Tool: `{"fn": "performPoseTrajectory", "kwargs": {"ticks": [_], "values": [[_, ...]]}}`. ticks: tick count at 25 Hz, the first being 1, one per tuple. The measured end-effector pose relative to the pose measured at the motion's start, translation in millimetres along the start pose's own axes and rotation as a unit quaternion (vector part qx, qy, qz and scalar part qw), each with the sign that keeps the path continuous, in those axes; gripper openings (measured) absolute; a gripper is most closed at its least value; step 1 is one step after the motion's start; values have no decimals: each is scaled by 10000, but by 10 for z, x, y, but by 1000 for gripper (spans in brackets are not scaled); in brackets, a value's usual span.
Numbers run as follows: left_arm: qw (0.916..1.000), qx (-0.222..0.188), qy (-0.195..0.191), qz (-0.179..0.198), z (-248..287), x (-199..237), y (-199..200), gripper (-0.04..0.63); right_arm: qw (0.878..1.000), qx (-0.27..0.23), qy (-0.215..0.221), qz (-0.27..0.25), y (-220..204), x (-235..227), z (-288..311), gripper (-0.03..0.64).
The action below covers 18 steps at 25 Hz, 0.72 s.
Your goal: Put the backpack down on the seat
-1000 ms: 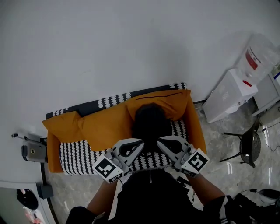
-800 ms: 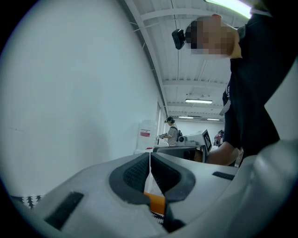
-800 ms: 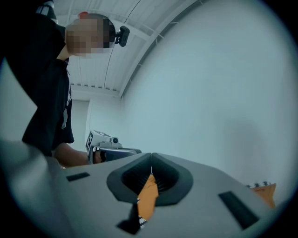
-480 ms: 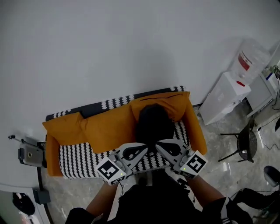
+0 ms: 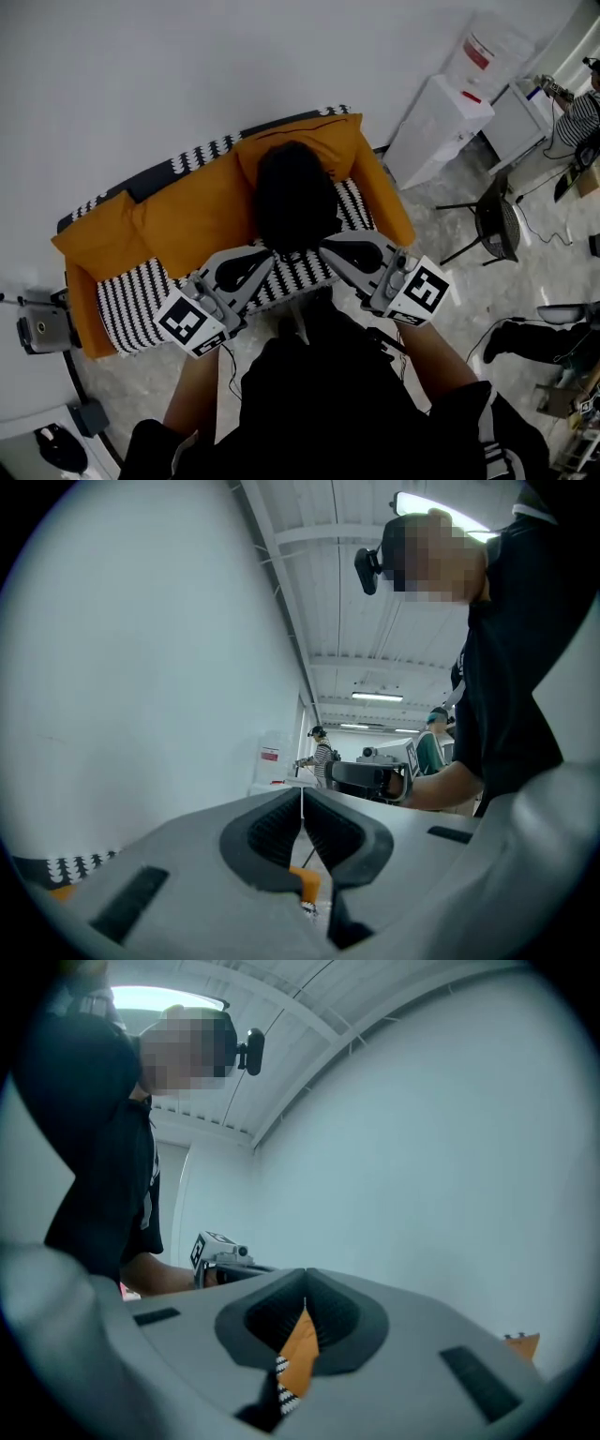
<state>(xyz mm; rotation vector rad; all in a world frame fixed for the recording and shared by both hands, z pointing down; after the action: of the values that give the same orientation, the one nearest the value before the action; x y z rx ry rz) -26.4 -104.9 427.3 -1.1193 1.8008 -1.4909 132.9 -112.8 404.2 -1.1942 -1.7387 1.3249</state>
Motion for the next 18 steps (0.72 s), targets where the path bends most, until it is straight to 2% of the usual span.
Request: {"fn": "performPoseTrajectory", "kwargs": {"ticks": [7, 14, 18], "values": [[9990, -41, -412, 177, 93, -382, 102, 28, 9998, -12, -176, 79, 152, 230, -376, 28], [9983, 34, -550, 186, 244, -629, 70, 28, 9997, -155, -164, 121, 302, 299, -689, 28], [9982, 107, -570, 157, 252, -776, -37, 29, 9990, -179, -269, 296, 217, 343, -878, 26]]}}
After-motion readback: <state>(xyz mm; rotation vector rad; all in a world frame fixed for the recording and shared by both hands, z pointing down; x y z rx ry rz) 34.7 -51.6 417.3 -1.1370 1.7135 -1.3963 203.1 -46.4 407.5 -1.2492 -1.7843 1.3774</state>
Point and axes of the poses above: the fingertips, and each gripper's own axes: z forward along the fingers, x to its left, y out of its top, the point moved 5 cm from there along -z, backward along the fingers, and after that the axes turned 14 degrees about -x, right-handed, at the moved point
